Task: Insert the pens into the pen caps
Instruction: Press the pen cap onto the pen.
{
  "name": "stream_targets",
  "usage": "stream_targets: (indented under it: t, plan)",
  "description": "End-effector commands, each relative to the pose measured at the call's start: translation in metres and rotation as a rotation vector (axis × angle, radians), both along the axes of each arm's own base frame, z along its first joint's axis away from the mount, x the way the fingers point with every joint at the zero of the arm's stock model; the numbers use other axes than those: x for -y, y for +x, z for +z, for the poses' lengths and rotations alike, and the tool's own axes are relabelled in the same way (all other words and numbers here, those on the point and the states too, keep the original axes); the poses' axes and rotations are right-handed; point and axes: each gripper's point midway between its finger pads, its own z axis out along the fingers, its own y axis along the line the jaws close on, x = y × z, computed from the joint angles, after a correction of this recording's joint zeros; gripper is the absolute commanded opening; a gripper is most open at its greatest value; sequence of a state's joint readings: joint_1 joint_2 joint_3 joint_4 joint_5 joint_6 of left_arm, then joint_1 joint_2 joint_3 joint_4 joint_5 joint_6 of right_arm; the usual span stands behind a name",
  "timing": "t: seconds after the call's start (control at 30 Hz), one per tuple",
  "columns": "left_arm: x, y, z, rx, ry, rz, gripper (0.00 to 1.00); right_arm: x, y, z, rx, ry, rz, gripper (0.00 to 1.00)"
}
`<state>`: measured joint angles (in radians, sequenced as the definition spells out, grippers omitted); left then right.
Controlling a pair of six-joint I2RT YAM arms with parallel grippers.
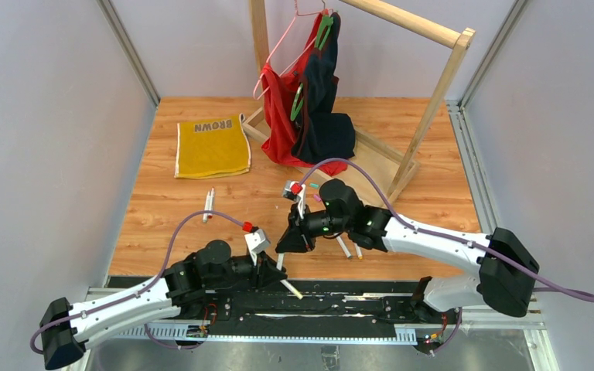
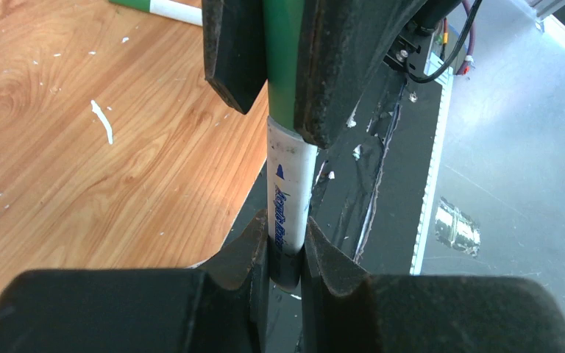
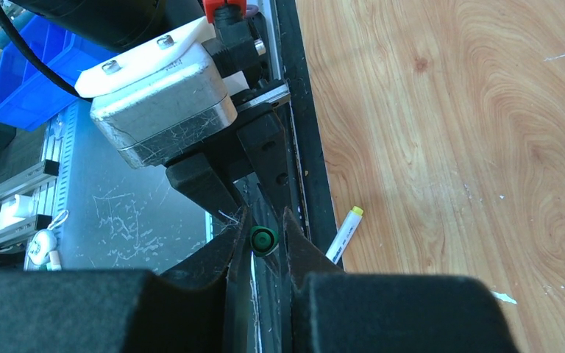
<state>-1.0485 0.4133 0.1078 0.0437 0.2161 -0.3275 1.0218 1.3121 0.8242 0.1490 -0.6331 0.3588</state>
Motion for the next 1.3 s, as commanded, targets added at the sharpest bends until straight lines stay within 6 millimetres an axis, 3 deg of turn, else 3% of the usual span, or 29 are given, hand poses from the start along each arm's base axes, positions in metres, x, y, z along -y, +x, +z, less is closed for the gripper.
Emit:
stream_targets:
  t: [0.0, 0.27, 0.67, 0.97, 1.27]
  plan:
    - [0.002, 0.044, 0.124, 0.21, -0.382, 0.201, 0.0, 0.05, -0.08, -0.083, -0.284, -0.343, 0.178, 0.01]
    - [-0.001, 0.046, 0.134, 0.199, -0.431, 0.223, 0.0, 0.049, -0.085, -0.09, -0.305, -0.346, 0.187, 0.01]
    - [-0.007, 0.041, 0.164, 0.184, -0.548, 0.203, 0.0, 0.055, -0.097, -0.104, -0.349, -0.371, 0.212, 0.0]
    - [-0.011, 0.043, 0.165, 0.183, -0.557, 0.205, 0.0, 0.068, -0.111, -0.111, -0.401, -0.401, 0.271, 0.01]
    - [-0.012, 0.044, 0.165, 0.175, -0.56, 0.198, 0.0, 0.079, -0.129, -0.104, -0.462, -0.382, 0.382, 0.01]
